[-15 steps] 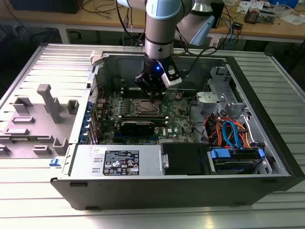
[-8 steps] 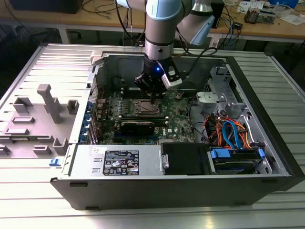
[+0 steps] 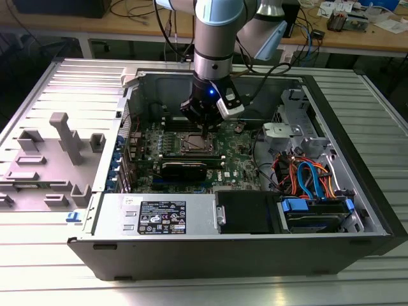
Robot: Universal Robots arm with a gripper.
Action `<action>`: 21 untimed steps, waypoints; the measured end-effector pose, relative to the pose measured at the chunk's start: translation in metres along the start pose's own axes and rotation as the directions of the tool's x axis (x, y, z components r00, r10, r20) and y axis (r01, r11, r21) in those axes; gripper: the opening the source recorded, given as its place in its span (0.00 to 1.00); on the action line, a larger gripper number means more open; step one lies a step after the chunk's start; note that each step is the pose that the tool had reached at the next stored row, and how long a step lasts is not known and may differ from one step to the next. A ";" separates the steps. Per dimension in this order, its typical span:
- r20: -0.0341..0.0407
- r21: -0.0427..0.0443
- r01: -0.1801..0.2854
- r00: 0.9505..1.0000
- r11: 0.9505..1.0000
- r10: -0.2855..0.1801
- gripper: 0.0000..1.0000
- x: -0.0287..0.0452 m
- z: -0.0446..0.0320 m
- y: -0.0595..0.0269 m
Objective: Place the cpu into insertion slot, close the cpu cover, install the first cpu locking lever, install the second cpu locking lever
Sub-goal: 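Install the second cpu locking lever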
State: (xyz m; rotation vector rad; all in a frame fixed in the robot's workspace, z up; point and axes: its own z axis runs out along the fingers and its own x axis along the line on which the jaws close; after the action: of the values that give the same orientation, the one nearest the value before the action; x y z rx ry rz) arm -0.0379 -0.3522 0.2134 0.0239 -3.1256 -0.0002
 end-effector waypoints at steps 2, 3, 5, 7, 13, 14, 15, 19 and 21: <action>0.000 0.001 0.000 1.000 1.000 0.000 0.11 0.0000 -0.0001 -0.0005; 0.000 0.002 0.000 1.000 1.000 0.000 0.11 -0.0001 -0.0001 -0.0011; 0.000 0.002 0.000 1.000 1.000 0.000 0.11 0.0000 -0.0001 -0.0028; 0.000 0.002 0.000 1.000 1.000 0.000 0.11 0.0001 -0.0001 -0.0053; 0.000 0.002 0.000 1.000 1.000 0.000 0.11 0.0002 0.0001 -0.0134; 0.000 0.002 0.000 1.000 1.000 0.000 0.11 0.0002 0.0001 -0.0142; 0.000 0.002 0.000 1.000 1.000 0.000 0.11 0.0002 0.0001 -0.0152; 0.000 0.002 0.000 1.000 1.000 0.000 0.11 0.0003 0.0002 -0.0177; 0.000 0.002 0.000 1.000 1.000 0.000 0.11 0.0003 0.0002 -0.0179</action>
State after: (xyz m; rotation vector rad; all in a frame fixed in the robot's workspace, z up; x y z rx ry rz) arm -0.0379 -0.3700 0.2132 0.0239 -3.1254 0.0025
